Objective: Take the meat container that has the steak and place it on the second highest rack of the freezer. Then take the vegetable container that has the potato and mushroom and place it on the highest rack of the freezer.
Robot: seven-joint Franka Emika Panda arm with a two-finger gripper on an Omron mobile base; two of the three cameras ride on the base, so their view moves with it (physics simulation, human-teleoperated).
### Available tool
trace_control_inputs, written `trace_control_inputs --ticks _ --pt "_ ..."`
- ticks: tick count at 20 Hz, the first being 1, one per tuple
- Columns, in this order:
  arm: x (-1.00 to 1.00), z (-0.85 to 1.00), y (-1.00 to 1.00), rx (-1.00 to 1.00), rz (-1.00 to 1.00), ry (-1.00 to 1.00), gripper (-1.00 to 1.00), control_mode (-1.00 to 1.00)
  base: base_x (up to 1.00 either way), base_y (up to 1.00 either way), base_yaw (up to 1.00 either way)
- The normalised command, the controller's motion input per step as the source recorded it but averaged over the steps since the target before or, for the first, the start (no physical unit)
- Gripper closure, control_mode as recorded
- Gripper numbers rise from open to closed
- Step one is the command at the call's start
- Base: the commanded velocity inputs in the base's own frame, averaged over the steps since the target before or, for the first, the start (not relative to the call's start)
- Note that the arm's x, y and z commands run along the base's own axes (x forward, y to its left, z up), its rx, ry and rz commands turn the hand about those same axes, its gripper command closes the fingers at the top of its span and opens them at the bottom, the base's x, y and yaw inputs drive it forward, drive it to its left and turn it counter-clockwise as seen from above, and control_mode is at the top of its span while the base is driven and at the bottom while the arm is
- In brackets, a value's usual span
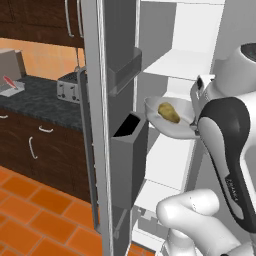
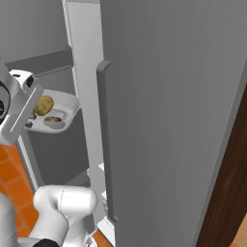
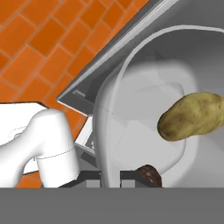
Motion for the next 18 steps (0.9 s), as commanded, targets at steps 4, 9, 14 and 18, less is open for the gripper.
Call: trace_control_inputs --ticks 4,9,14,18 --pt "0.75 0.63 0.08 0.00 -0.25 -0.06 1.00 -1.00 0.00 0.00 0.00" --pt "0.91 0.36 0.00 0.01 -0.17 -0.05 1.00 -1.00 0.00 0.00 0.00" --pt "0.72 -0.10 0.00 0.00 -0.03 -0.34 1.00 -1.00 0.00 0.00 0.00" --pt "0.69 0.00 0.00 0.00 -0.04 -0.33 1.00 -1.00 0.00 0.00 0.00"
